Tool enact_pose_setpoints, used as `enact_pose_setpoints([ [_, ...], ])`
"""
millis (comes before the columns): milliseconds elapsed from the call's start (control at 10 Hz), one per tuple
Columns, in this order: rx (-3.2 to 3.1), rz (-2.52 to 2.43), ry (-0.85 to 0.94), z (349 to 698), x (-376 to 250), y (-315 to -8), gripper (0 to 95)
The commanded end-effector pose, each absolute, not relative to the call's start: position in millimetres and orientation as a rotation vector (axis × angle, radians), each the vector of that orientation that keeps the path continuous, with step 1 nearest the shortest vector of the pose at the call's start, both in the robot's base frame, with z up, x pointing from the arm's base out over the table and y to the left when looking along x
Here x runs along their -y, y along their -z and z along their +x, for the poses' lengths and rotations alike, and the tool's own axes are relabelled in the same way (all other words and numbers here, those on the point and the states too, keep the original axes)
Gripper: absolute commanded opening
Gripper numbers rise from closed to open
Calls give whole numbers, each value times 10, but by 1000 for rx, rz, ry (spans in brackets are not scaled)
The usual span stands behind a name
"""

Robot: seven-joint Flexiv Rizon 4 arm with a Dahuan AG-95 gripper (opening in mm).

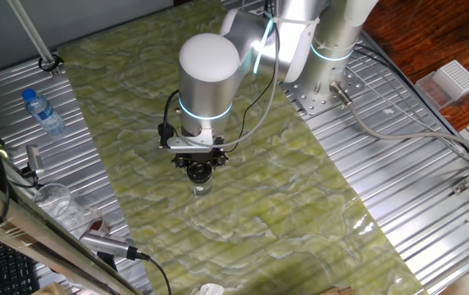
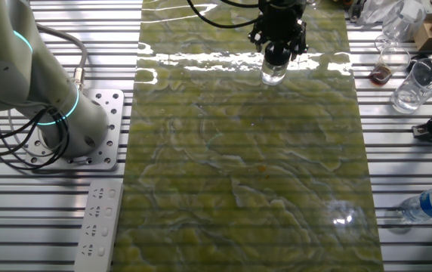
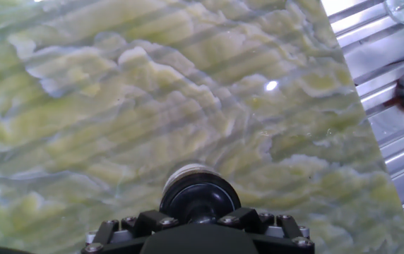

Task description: Screw the lid onto the jar

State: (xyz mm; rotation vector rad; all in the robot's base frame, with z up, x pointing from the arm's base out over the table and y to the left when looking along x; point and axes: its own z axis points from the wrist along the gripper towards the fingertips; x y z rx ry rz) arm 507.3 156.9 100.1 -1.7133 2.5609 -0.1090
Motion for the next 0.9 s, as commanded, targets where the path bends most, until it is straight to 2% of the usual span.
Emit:
enact_pose_setpoints([
  [100,-2563,-1716,110,5067,-1573,-993,570],
  [900,-2645,-1533,144,5064,-1574,-981,570],
])
